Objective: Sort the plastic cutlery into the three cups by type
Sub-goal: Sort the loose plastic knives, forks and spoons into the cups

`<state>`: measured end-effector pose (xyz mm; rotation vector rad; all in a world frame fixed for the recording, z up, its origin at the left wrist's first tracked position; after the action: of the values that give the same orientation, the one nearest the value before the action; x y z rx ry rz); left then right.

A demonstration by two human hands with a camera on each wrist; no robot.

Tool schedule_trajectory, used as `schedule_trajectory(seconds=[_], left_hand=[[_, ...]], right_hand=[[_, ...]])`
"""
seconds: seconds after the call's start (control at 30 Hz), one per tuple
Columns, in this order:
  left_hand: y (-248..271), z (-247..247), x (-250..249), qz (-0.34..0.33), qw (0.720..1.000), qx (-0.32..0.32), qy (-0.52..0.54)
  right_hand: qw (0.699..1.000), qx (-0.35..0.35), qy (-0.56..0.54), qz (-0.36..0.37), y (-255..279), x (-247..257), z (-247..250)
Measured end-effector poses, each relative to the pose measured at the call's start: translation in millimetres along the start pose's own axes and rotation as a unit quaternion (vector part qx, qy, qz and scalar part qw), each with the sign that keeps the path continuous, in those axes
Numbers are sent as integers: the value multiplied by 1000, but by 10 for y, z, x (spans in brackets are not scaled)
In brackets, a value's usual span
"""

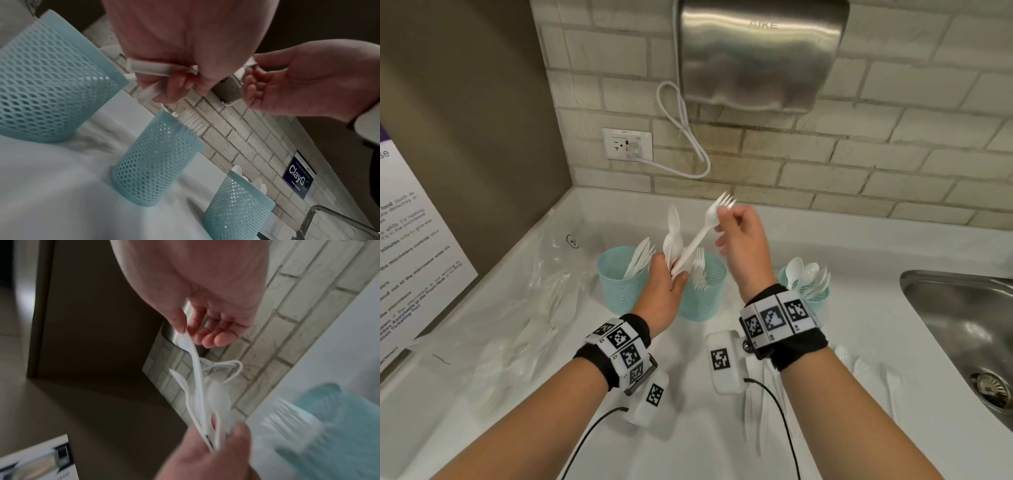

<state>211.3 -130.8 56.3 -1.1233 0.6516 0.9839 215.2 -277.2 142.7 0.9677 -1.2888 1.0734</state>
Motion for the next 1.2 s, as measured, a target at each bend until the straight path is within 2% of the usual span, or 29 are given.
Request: schedule_trajectory(seconds=[0.07,0.13,0.23,0.33,0.47,0.57,0.63,0.7,0.77,0.87,0.97,1.03,1.1,1.2], left_hand=[[4,46,87,20,1000,-6,-5],[2,74,119,19,999,-2,-26],[-5,79,115,8,999,6,-52],[-10,98,89,-5,999,-13,-43],[-7,69,85,-7,999,-27,19],[-32,-2,66,-14,999,-11,49],[-45,-83,31,-15,998,7,56],[-53,-194,-49,-19,999,40,25],[-39,-328,-162,-32,996,81,-21],[-16,-494,-343,-55,991,115,-37],[1,-703,-422,-46,988,147,-17],[-3,-852,-415,-27,985,172,-16],[-19,-998,-386,-11,978,202,-43],[4,-1113,-363,3,968,225,-112]], right_hand=[[998,-28,-53,32,-22,189,178],[996,-53,-39,55,-73,222,281],[995,-73,46,52,-111,-5,278],[991,-79,101,24,-134,-354,264],[963,-46,264,-18,-152,-763,155],[974,-28,223,-25,-58,-740,130],[981,20,190,-24,-4,-676,32],[980,63,187,-21,57,-617,-72],[981,77,173,-29,66,-599,-92],[985,67,151,-45,16,-568,17],[984,113,134,-14,36,-416,142],[982,136,132,-22,72,-302,292],[986,103,134,-17,40,-153,573],[993,-11,116,-4,-122,-44,1160]])
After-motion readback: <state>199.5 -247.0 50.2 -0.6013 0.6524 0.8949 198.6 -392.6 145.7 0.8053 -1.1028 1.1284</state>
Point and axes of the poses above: each hand's wrist, its own y-axis away from the middle knuckle, its own z-axis out of the back of the hand, x = y × z, the point moved 10 cm from there along -y, towards the middle knuckle, and after that the axes turned 14 degrees about -z, right-handed, at the moved point
